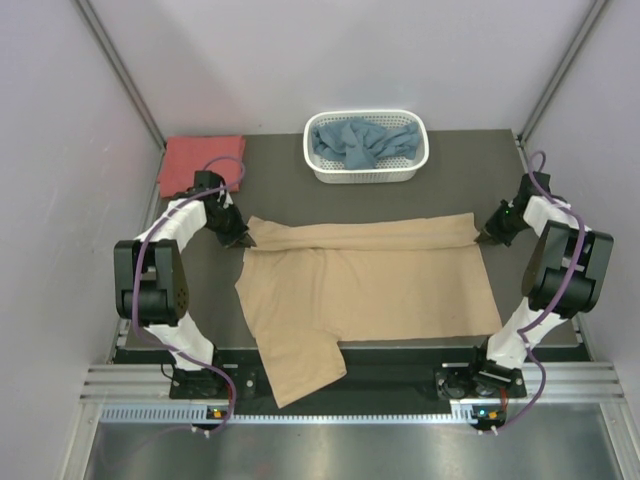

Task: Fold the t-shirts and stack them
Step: Fold the tshirt

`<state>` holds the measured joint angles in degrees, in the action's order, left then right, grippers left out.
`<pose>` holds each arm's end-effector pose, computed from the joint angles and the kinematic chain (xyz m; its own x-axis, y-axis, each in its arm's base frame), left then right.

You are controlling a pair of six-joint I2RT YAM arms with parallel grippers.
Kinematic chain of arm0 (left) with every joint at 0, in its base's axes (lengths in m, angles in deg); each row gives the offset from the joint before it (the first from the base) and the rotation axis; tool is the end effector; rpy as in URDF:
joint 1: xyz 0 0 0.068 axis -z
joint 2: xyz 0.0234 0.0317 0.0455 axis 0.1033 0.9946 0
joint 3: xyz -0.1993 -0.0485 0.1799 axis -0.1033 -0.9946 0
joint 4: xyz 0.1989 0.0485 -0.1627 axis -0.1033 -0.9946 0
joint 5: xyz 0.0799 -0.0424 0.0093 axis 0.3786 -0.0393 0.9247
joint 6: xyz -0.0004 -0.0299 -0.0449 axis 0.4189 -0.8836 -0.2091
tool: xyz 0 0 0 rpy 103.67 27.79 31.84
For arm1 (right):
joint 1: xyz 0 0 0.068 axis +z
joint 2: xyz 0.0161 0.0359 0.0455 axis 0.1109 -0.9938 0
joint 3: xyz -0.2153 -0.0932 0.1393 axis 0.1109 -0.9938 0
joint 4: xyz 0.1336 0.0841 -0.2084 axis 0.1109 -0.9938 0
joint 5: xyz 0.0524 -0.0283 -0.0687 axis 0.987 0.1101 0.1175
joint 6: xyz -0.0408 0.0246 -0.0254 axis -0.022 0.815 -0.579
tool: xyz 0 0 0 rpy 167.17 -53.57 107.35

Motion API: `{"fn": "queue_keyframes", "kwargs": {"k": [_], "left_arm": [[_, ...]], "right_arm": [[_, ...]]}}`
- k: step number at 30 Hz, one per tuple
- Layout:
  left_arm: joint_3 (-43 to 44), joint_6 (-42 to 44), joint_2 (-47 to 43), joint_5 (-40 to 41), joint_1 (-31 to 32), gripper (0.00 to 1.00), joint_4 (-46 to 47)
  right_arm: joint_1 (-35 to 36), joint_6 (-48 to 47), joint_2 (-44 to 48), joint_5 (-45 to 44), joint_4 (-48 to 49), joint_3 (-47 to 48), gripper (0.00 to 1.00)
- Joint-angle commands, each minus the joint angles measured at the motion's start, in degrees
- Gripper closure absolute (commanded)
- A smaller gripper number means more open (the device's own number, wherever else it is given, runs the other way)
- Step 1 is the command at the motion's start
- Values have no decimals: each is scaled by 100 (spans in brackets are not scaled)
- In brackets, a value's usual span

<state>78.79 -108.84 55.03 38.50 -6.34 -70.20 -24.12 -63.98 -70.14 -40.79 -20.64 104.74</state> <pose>0.3378 -0.0087 0.2032 -0.8710 -0.4572 -0.1799 -0.3493 0.8338 -0.4275 0.3344 -0.0983 0.1793 -0.7154 0.6605 -0.2279 0.5737 0.7415 0.3480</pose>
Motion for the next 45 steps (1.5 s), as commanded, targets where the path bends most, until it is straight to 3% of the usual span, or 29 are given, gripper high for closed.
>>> {"fn": "queue_keyframes", "kwargs": {"k": [1,12,24,25,30,33,39,40,45], "left_arm": [[-104,109,-255,95,-83,100,-37],[1,48,-167,-98,-74,100,340],[1408,-119,1168,-564,-74,100,473],[1530,-102,1256,-564,-65,98,395],[1496,21,1031,-75,-74,54,244],[1286,74,504,444,-74,50,183],[522,-49,-245,727,-74,60,262],[442,-66,-255,632,-74,69,236],[-6,-207,-272,323,-65,87,402]], "right_arm": [[44,-135,239,-194,57,-20,100],[79,-197,134,-247,163,-47,100],[132,-197,29,-220,216,32,100],[132,-205,20,-212,216,32,100],[141,-162,-16,-141,242,32,100],[159,-153,19,-132,260,15,100],[167,-144,37,-132,286,-12,100],[159,-144,28,-132,286,-20,100],[167,-135,37,-124,312,-64,100]]}}
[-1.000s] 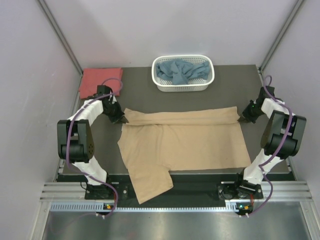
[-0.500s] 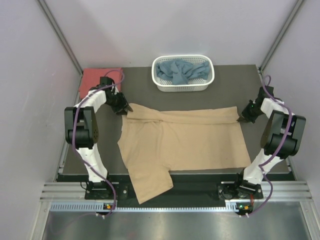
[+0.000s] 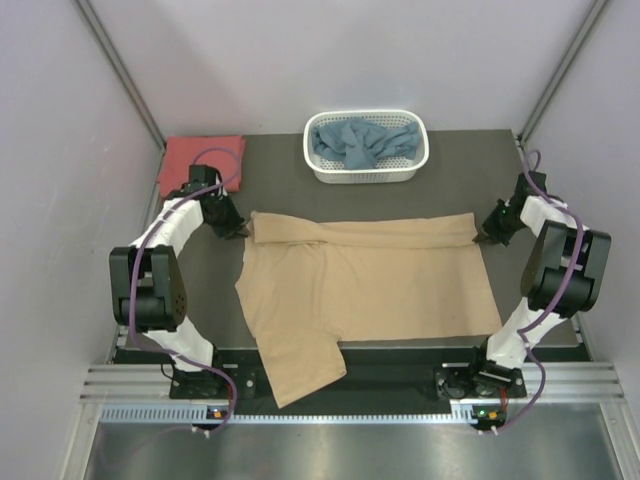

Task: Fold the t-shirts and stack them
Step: Fold the tshirt

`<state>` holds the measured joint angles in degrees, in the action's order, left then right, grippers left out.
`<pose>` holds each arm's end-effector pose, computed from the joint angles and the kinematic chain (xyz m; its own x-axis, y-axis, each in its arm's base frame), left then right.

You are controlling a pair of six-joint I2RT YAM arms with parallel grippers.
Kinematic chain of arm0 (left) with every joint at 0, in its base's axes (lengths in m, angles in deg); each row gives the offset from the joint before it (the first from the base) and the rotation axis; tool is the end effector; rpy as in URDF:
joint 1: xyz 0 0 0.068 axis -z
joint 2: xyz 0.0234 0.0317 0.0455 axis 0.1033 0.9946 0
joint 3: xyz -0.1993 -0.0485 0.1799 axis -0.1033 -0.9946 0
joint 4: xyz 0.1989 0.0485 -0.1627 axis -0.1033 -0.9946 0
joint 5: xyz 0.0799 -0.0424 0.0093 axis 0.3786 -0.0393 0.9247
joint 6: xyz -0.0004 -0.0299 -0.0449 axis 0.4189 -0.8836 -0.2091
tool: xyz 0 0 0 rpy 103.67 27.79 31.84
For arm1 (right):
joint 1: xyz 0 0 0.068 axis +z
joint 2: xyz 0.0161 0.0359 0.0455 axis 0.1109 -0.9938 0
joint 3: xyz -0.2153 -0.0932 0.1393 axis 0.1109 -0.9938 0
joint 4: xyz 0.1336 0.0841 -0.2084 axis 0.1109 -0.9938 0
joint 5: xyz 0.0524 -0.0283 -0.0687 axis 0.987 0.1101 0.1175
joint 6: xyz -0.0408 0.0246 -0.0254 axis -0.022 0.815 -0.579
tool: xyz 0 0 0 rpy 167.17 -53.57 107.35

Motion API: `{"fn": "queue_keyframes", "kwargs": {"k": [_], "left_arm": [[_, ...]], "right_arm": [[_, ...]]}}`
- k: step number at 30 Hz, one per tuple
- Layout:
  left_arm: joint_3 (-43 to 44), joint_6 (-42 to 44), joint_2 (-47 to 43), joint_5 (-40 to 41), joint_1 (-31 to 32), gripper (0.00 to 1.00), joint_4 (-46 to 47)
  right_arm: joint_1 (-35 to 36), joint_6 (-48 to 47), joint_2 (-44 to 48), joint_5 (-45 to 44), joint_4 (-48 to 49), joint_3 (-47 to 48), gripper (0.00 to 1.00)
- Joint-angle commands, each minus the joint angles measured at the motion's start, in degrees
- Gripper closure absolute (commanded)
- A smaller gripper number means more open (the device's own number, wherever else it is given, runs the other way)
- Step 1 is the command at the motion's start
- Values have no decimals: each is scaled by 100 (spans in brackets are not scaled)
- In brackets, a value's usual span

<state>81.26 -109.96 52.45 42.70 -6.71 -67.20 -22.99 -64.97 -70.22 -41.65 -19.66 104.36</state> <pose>0.3454 -0.0039 0.2320 -0.8113 -0.4882 -0.3215 -0.3379 0.8404 -0.4237 0.3367 -0.0924 0.1776 -0.7334 0.6332 -0.2475 0.5488 0.7662 0.3343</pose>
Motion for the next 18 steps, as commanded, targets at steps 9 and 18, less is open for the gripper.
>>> {"fn": "queue_keyframes", "kwargs": {"k": [9,18], "left_arm": [[-351,-17,258,-289,-19,81,217],[-70,19,759,-360,34,76,288]], "right_arm": [[89,-19,37,-47,249,-80,100],[89,7,63,-65,276,-142,100]]}}
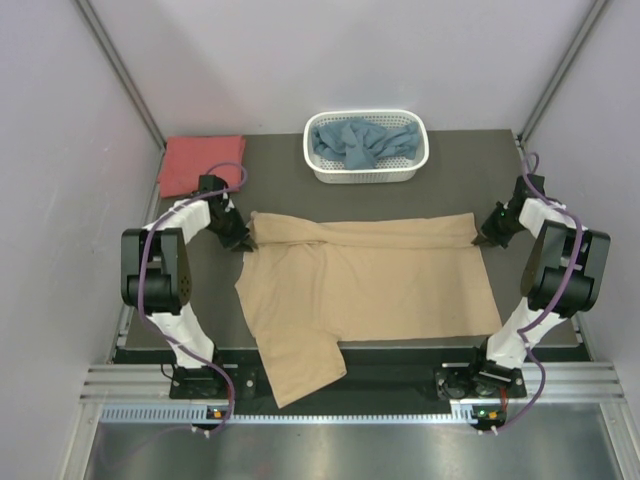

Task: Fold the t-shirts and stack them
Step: Fold the tshirt

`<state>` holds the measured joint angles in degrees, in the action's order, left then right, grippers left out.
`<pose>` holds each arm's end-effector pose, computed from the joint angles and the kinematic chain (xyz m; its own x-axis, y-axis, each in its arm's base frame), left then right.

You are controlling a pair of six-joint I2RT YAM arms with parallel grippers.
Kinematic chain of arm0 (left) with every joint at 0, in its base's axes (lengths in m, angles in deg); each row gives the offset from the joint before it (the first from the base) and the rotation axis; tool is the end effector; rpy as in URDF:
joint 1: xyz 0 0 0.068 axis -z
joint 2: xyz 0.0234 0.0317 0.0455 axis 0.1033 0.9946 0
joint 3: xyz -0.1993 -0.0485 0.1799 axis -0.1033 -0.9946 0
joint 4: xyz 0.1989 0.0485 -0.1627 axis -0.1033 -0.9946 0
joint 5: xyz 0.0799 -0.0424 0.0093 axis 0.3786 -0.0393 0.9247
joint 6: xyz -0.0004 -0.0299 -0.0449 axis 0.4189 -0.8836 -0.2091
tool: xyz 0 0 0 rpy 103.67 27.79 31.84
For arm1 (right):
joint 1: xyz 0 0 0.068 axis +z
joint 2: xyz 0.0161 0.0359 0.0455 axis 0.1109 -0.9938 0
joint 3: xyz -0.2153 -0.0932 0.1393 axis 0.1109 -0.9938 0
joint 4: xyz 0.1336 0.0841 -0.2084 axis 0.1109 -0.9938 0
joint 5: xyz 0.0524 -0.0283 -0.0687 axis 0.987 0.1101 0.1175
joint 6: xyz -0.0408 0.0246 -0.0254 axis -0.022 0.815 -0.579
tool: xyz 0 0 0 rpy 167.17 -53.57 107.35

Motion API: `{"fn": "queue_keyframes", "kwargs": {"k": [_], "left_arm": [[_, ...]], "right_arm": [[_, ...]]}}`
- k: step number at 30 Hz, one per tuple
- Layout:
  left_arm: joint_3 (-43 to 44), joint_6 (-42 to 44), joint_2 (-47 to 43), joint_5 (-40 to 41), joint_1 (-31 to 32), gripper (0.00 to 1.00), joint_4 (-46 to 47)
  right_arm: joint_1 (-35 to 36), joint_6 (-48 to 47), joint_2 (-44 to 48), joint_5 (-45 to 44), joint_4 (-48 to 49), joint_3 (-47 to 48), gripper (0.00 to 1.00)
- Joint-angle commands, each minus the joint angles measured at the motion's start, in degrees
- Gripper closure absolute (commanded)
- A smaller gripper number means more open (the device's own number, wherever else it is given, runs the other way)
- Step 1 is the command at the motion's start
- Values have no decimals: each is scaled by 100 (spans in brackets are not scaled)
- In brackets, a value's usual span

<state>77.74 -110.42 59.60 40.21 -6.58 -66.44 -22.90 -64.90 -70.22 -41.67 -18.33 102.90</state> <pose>0.3472 -0.0062 0.1745 -0.8593 -0.4880 -0.1533 -0.3987 0.8268 -0.3969 0.3343 -0.0911 0.1716 -0.7342 0.6332 -0.2452 0.5493 0.7661 0.3336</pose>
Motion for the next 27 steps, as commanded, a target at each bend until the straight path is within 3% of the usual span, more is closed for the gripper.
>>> {"fn": "queue_keyframes", "kwargs": {"k": [1,19,27], "left_arm": [[300,64,71,-146,12,76,237],[616,-15,607,-67,47,71,440],[696,-15,739,3,38,82,492]], "right_arm": [[80,1,64,-63,160,-4,100],[80,10,20,-63,160,49,100],[80,-17,11,-45,151,58,100]]}}
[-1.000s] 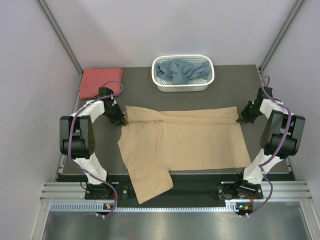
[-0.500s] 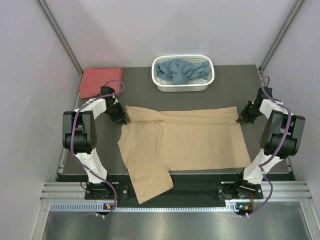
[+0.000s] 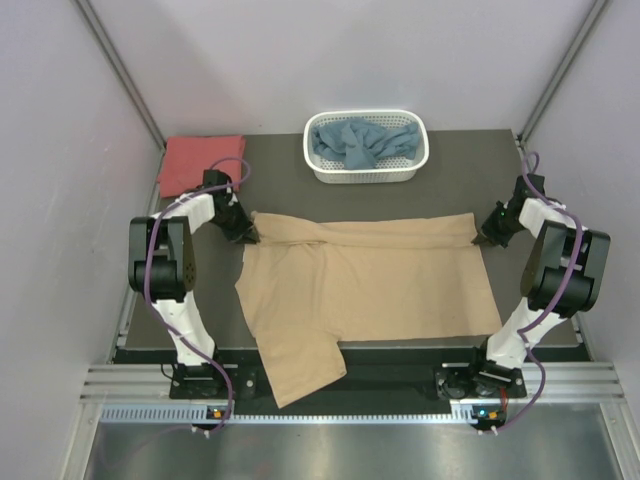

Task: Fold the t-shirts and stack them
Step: Fold the tshirt

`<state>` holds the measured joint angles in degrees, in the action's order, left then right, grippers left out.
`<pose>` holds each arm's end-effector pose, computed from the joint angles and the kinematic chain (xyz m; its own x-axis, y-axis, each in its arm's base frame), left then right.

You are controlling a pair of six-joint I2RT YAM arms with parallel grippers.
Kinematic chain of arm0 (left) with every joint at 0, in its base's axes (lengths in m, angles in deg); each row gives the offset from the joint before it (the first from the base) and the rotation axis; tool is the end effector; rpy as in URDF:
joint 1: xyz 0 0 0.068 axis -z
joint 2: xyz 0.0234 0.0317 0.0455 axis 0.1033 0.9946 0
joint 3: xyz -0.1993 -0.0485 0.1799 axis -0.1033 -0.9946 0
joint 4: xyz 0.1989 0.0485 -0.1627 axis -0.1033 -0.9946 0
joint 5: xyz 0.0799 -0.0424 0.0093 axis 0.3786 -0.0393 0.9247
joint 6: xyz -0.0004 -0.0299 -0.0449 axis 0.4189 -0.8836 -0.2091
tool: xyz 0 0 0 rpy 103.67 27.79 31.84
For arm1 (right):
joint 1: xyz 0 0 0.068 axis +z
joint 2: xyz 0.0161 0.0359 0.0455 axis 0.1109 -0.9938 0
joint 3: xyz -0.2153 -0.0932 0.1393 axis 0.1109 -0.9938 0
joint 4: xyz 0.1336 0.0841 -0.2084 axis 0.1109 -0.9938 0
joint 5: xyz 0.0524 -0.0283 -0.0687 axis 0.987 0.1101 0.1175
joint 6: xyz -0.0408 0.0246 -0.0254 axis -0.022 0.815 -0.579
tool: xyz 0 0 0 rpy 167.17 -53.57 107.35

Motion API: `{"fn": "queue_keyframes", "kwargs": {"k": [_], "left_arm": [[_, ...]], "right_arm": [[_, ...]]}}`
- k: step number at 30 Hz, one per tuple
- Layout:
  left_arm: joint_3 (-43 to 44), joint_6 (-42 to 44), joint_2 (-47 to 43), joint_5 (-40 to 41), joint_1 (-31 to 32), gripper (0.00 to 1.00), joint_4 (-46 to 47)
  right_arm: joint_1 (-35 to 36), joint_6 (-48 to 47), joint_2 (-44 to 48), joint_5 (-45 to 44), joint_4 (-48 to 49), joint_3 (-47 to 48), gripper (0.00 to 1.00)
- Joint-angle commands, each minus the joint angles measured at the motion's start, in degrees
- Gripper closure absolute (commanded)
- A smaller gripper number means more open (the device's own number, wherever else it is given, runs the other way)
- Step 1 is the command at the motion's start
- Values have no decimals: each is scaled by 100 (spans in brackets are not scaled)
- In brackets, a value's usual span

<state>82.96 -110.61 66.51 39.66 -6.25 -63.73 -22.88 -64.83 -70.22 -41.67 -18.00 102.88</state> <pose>0.3766 -0.0083 0.1597 -0.8595 -0.4844 -0.1631 -0.3869 0.8251 -0.4117 0.3348 -0.0911 0.1717 -0.7324 0.6335 -0.2495 0.5482 0.7660 0.3356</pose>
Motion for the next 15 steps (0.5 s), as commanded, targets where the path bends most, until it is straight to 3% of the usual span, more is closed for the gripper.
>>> {"fn": "queue_keyframes", "kwargs": {"k": [1,7,15], "left_arm": [[173,5,39,58,5,85,230],[164,5,-250,154,199,99,178],[50,66,-962,181,199,100,-332]], "right_arm": [[78,-23,11,-45,110,60,100],[69,-32,-7,-45,110,60,100],[78,-24,-42,-27,127,95,100]]}}
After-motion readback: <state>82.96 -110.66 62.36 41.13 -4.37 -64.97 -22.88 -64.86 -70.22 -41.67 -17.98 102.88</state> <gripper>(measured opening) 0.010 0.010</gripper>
